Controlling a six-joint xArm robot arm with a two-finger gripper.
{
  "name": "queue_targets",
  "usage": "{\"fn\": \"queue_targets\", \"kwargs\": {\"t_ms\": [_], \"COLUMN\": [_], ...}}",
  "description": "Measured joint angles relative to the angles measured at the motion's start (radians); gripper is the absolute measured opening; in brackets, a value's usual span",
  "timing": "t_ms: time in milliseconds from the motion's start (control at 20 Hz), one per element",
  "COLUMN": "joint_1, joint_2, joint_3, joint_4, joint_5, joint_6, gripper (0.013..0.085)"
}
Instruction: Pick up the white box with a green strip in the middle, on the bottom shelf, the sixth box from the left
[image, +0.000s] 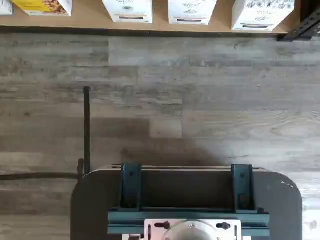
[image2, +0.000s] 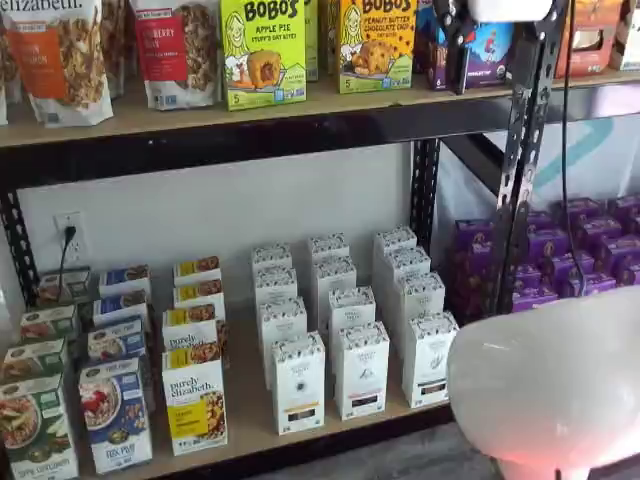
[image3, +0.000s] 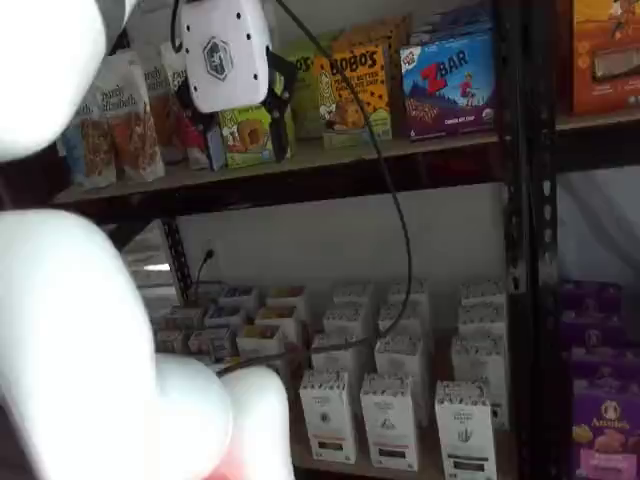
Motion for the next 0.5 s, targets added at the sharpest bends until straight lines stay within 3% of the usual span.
{"fn": "queue_targets", "kwargs": {"t_ms": [50, 100, 200, 500], "joint_1": [0.009, 0.053, 0.079, 0.06], "joint_2": [0.003, 0.018, 0.024, -0.002], "joint_3": [-0.003, -0.016, -0.019, 0.024], "joint_4": [-0.01, -0.055, -0.088, -0.084], "joint_5": [0.006, 0.03, 0.04, -0.002], "joint_6": [0.005, 0.024, 0.038, 0.026], "gripper": [0.085, 0.085, 0.085, 0.085]}}
